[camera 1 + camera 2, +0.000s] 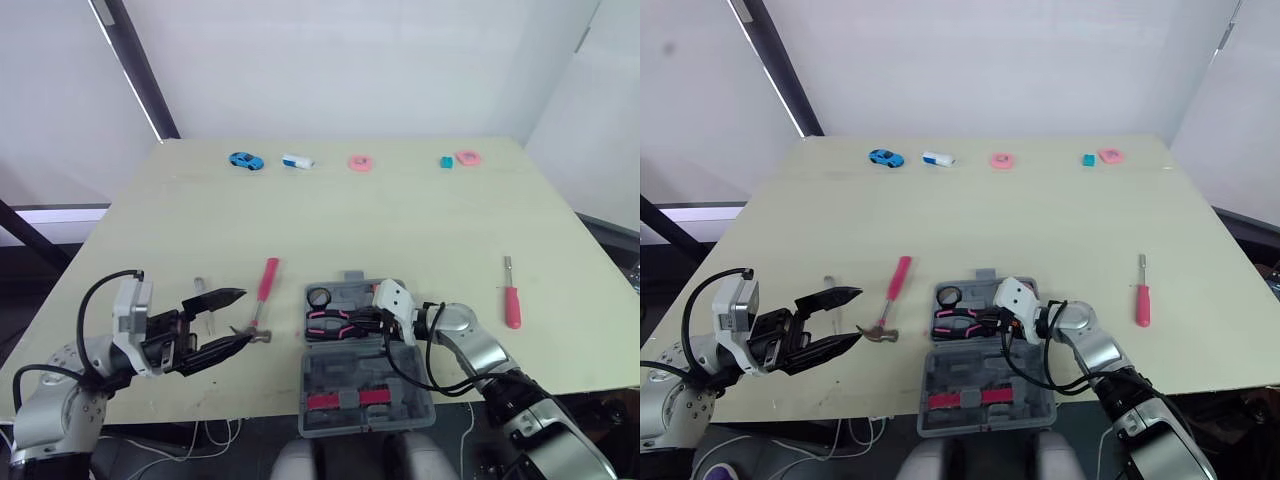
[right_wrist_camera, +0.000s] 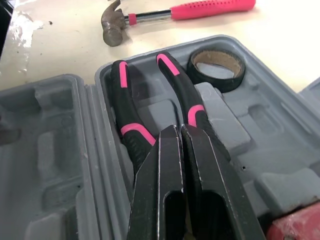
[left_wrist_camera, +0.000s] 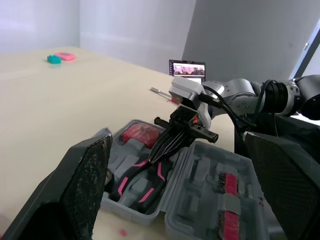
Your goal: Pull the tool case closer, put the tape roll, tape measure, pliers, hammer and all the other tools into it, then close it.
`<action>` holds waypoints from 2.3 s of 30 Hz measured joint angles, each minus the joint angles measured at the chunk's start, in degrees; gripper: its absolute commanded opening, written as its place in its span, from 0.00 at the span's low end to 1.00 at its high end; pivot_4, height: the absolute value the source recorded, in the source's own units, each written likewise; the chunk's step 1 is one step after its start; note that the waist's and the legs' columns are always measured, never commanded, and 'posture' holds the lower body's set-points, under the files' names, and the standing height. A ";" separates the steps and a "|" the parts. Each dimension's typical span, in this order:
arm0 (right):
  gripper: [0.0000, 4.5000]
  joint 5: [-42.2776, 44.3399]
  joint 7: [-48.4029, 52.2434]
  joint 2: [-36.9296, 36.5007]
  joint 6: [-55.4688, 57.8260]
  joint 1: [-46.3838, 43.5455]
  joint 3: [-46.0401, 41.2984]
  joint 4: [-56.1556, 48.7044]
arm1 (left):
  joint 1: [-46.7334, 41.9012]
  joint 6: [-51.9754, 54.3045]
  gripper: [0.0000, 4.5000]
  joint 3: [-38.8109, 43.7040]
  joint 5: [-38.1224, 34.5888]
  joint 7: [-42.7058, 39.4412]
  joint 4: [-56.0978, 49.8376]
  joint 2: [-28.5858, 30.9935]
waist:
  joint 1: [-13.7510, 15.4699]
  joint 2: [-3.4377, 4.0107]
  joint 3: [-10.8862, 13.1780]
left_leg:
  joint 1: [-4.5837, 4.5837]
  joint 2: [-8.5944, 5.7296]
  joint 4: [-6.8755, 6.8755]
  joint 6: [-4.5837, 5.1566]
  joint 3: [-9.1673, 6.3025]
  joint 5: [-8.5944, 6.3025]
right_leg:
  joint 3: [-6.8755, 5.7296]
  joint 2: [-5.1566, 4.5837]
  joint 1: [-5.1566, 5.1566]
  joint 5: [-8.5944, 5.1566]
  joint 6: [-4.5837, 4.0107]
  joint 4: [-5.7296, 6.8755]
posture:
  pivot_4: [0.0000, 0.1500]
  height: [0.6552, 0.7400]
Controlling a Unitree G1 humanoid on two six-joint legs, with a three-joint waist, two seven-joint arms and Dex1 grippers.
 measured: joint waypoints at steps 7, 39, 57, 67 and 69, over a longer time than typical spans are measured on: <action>0.03 -0.62 0.16 2.34 2.43 -1.54 0.61 5.51 | 0.14 -0.63 1.00 0.00 0.29 -0.02 0.64 -0.48 | -0.06 -0.26 -0.62 | 1.54 0.10 -0.29 -0.03 0.01 -0.02 | 0.03 -0.06 1.23 -0.30 -0.06 -0.01 | 1.00 1.00; 0.15 11.83 -2.36 -4.77 9.75 16.04 -17.59 -20.46 | 8.43 -3.82 1.00 -0.73 8.85 19.87 1.93 -10.58 | 0.31 0.20 -0.88 | 0.51 0.37 -0.98 -0.34 0.16 -0.24 | -0.48 -0.28 -0.05 -0.27 -0.27 -0.32 | 1.00 1.00; 0.99 21.45 -1.91 -18.58 7.04 52.50 -48.27 -30.83 | 19.36 -2.59 1.00 5.81 8.66 32.10 -1.72 -13.42 | 1.57 -0.17 -0.28 | 0.75 0.50 -0.88 -0.66 0.17 -0.43 | -0.50 -0.53 0.04 -0.55 -0.18 -0.44 | 1.00 1.00; 0.99 23.66 -3.76 -23.39 17.35 43.07 -42.11 -40.59 | 13.15 10.40 1.00 -0.30 5.18 36.46 -18.85 -6.03 | 1.56 0.00 -0.11 | 0.74 0.35 -0.89 -0.44 0.12 -0.30 | -0.47 -0.27 0.06 -0.54 -0.21 -0.27 | 1.00 1.00; 0.87 24.40 -3.54 -25.08 20.37 38.74 -38.75 -42.77 | 10.65 11.93 0.88 -1.84 5.17 34.82 -19.02 -3.10 | 1.57 0.00 -0.11 | 0.73 0.33 -0.89 -0.43 0.16 -0.29 | -0.46 -0.23 0.06 -0.54 -0.21 -0.27 | 1.00 1.00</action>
